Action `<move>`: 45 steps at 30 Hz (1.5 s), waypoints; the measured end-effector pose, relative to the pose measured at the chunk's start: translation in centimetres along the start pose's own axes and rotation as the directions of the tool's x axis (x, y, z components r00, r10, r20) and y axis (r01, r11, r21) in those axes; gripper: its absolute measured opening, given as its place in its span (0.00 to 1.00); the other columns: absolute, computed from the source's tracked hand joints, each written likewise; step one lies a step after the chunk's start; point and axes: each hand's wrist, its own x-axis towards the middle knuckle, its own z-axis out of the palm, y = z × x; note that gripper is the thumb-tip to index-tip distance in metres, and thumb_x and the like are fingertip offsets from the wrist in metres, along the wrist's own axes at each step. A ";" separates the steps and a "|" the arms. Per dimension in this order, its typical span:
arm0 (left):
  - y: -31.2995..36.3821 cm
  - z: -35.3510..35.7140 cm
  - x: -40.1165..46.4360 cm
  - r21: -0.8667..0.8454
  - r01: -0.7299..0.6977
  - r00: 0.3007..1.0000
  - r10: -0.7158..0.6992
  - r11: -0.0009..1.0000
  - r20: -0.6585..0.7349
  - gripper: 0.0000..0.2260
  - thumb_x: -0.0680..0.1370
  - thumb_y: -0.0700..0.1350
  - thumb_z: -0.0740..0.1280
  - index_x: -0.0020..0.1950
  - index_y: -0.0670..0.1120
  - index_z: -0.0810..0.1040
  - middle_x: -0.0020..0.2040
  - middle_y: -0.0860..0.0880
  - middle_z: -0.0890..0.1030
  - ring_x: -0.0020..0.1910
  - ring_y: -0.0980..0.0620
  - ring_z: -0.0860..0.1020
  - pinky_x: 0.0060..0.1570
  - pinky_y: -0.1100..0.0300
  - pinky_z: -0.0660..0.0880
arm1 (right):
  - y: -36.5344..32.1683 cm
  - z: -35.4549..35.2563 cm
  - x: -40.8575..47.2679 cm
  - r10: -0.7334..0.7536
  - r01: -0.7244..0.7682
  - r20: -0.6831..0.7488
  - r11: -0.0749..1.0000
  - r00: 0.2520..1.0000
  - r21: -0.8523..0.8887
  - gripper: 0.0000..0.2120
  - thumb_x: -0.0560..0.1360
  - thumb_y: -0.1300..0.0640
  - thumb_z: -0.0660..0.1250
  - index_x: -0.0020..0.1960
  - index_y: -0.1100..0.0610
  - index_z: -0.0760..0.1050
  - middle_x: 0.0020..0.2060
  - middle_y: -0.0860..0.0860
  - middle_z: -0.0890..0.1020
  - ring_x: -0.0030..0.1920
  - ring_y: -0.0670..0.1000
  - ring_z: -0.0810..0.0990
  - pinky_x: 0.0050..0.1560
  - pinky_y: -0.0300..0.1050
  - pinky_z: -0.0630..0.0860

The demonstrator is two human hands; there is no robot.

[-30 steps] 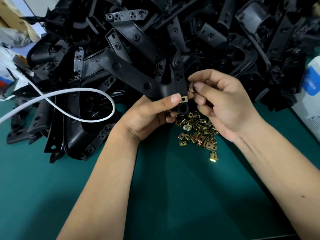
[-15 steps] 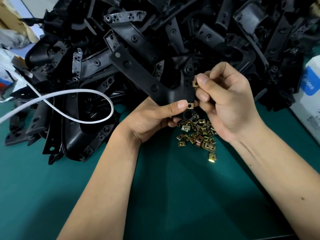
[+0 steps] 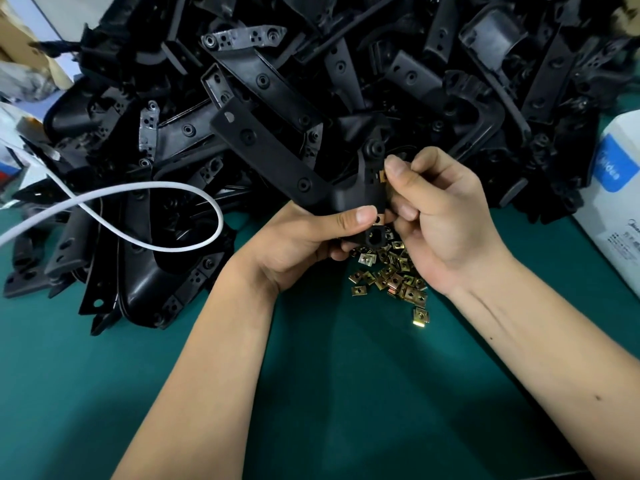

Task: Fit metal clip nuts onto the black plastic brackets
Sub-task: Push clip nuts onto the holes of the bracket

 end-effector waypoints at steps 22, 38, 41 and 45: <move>0.2 -1.4 -0.2 0.025 0.045 0.993 -0.047 0.999 0.109 0.08 0.71 0.48 0.76 0.46 0.45 0.86 0.41 0.43 0.79 0.33 0.49 0.69 0.30 0.62 0.62 | -0.2 -0.4 0.4 0.034 0.003 0.117 0.952 0.993 -0.306 0.09 0.71 0.49 0.74 0.35 0.52 0.84 0.28 0.50 0.74 0.29 0.52 0.62 0.24 0.38 0.56; -0.1 -0.9 0.0 -0.084 0.010 0.984 0.005 0.996 0.179 0.21 0.72 0.51 0.78 0.48 0.33 0.82 0.36 0.44 0.68 0.29 0.51 0.61 0.26 0.65 0.61 | 0.4 0.3 -0.2 -0.015 0.044 0.096 0.950 0.995 -0.310 0.14 0.80 0.51 0.71 0.37 0.53 0.83 0.26 0.49 0.74 0.25 0.47 0.65 0.26 0.39 0.60; -0.1 -0.6 0.2 -0.206 0.018 0.962 0.039 0.978 0.271 0.20 0.70 0.56 0.79 0.47 0.39 0.85 0.39 0.43 0.63 0.30 0.49 0.56 0.25 0.67 0.61 | -0.5 -0.1 0.0 0.059 -0.006 0.214 0.971 0.975 -0.239 0.12 0.77 0.50 0.70 0.41 0.58 0.83 0.30 0.53 0.78 0.27 0.46 0.67 0.25 0.36 0.60; -0.5 -1.0 0.4 -0.224 -0.006 0.961 0.067 0.974 0.268 0.20 0.68 0.55 0.81 0.46 0.39 0.86 0.41 0.44 0.73 0.30 0.52 0.60 0.25 0.68 0.63 | -0.7 -0.1 0.1 0.061 -0.013 0.198 0.972 0.978 -0.236 0.11 0.75 0.53 0.71 0.44 0.62 0.82 0.30 0.54 0.76 0.28 0.47 0.65 0.24 0.36 0.59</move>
